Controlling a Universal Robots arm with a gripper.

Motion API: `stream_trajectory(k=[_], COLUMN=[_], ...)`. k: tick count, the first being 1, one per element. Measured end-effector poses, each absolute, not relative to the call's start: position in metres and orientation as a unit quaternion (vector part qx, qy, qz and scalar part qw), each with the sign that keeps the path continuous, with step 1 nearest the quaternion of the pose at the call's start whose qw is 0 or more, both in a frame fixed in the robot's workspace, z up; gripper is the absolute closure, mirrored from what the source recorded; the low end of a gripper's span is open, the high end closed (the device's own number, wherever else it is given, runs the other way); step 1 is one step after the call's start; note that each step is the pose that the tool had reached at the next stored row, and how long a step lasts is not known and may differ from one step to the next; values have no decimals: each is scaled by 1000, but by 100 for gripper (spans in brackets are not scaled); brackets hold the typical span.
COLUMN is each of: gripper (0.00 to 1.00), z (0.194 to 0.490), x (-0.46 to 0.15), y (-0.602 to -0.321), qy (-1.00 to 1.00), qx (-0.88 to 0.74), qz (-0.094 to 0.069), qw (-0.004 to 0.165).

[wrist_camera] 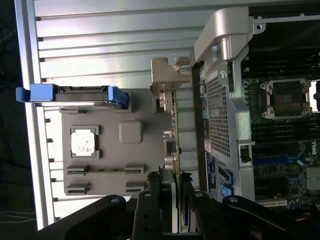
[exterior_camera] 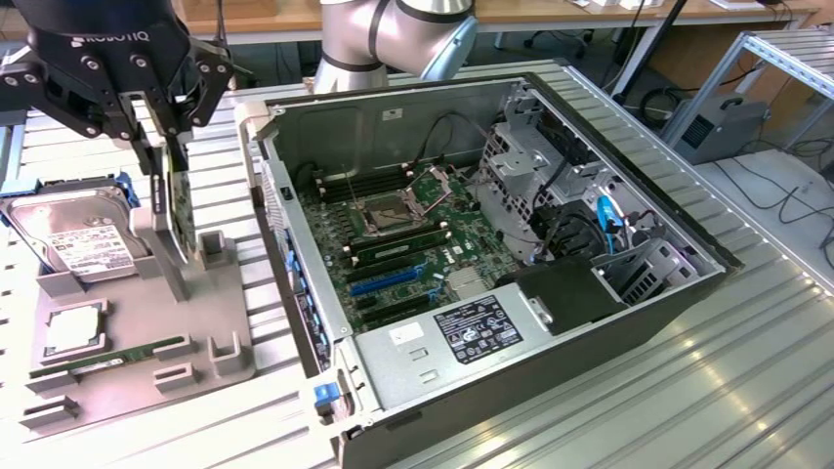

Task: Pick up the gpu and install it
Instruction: 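Pick up the gpu and move the gpu toward the slot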

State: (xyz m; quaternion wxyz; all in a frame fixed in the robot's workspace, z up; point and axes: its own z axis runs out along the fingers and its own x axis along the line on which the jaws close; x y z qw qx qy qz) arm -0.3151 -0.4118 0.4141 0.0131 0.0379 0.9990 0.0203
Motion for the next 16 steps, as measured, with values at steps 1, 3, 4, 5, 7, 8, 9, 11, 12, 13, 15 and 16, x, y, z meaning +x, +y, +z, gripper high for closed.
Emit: stream_trajectory(k=[1,3,4,5,7,8,9,11,12,13,15,16], gripper=[73,73,73,73,73,73,73,73,73,73,73,73], z=[415,416,416,416,417,417,417,418,418,418,419,419], x=[-315,-315,-315,-315,-315,-315,-315,-315,-315,-315,-315,-315], y=[-412,-412,-412,-412,-412,-412,-412,-412,-412,-412,-412,-412], qy=[999,999,999,999,999,999,999,999,999,999,999,999], qx=[38,38,38,38,38,38,38,38,38,38,38,38], qz=[20,20,20,20,20,20,20,20,20,20,20,20], qw=[13,13,13,13,13,13,13,13,13,13,13,13])
